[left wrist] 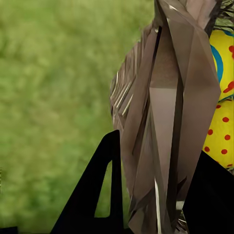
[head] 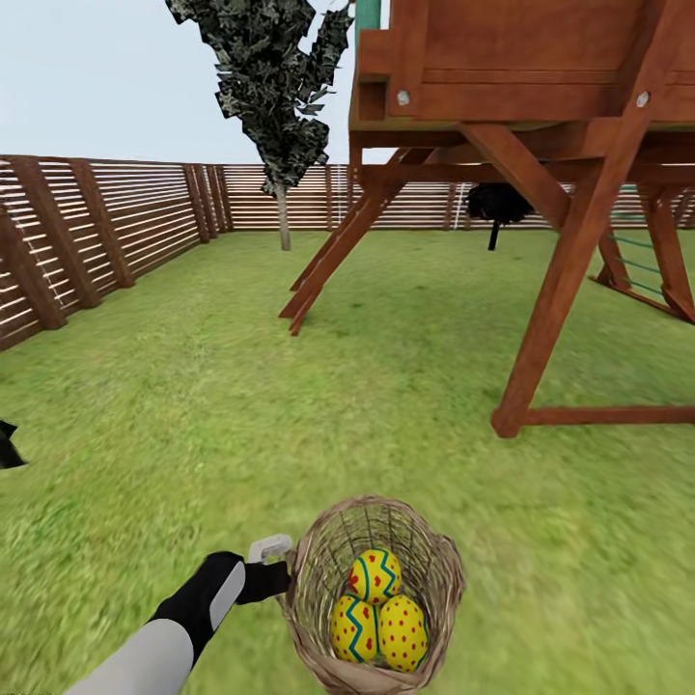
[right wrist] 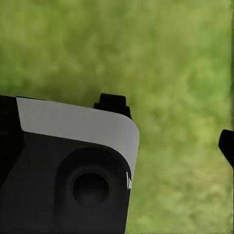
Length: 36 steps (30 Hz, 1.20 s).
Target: Take the three Easter eggs out of the wicker basket on the lawn in the garden, then place them on the lawn next to a single tree (choose any tree) so that all three eggs are next to the same tree and none are left in the basket.
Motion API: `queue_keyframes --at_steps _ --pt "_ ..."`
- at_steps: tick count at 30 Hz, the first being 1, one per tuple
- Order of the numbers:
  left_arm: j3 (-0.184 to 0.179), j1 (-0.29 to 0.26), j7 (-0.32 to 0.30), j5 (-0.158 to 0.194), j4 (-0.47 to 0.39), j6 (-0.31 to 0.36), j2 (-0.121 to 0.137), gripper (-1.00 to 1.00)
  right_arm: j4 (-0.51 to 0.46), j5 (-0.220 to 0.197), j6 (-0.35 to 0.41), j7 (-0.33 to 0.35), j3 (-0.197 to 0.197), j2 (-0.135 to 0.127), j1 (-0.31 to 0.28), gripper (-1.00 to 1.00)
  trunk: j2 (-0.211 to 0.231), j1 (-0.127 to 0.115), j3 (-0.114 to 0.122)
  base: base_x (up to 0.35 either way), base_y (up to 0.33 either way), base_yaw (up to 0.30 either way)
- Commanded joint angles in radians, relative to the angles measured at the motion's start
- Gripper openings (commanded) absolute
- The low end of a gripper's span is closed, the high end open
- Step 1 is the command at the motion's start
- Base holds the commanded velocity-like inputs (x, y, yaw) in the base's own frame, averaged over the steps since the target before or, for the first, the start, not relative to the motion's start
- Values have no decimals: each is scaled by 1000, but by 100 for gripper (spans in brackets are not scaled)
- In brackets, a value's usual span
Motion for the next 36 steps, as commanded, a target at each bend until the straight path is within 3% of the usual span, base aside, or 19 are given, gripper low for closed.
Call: queue_keyframes --at_steps 1,36 --pt "6 -1 -1 12 -1 7 -1 -100 4 6 -7 2 -8 -1 -1 100 0 1 -1 319 -96 294" --pt "6 -1 -1 12 -1 7 -1 -100 4 7 -6 0 -8 0 -1 100 0 1 14 319 -94 294"
